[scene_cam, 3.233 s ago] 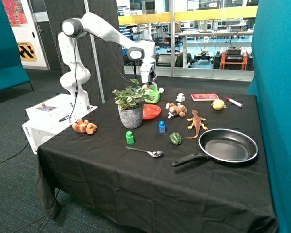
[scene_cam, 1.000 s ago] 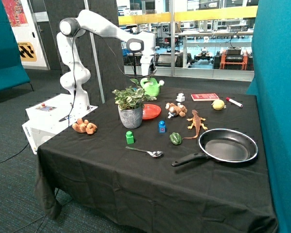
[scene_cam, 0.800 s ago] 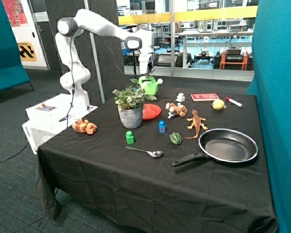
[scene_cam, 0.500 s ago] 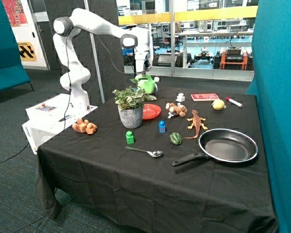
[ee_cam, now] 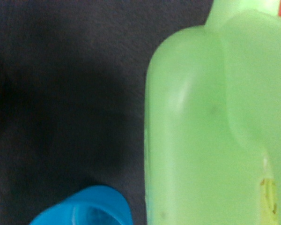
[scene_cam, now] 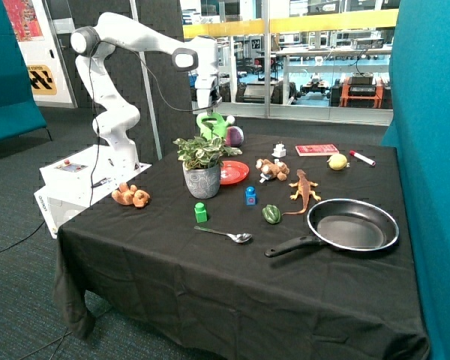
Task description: Water the pot plant and put the can on the plate
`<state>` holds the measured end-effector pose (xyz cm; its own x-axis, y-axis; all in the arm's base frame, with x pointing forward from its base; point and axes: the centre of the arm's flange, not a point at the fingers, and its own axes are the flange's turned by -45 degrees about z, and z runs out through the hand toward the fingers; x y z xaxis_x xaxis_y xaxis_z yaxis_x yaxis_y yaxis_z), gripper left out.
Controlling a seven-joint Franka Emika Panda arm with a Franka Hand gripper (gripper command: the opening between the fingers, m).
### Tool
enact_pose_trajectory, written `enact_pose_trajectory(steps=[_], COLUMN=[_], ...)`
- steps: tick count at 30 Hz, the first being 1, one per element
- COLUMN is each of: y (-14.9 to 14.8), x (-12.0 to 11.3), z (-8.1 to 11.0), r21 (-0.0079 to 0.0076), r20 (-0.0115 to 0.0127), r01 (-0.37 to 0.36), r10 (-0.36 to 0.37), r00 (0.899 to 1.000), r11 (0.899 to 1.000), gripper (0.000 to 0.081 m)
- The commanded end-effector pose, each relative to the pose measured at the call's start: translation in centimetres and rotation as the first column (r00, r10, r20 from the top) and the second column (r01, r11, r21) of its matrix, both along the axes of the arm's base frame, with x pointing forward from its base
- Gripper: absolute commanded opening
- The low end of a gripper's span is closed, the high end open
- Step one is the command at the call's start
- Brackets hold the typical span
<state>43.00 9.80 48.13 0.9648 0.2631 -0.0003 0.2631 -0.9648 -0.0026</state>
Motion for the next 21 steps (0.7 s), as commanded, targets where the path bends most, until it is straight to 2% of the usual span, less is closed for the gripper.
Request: enact_pose_trajectory(steps=[1,21], y=[-3.1,-8.2], x=[-2.0,-5.0], z=[1.2,2.7], r21=[-0.0024,-0.0024], r20=[0.0009,0.0009], r01=[-0.006,0.027], r10=[0.006,-0.027], r00=[1.0,1.0], r11=[1.0,1.0], gripper=[0.0,0.0])
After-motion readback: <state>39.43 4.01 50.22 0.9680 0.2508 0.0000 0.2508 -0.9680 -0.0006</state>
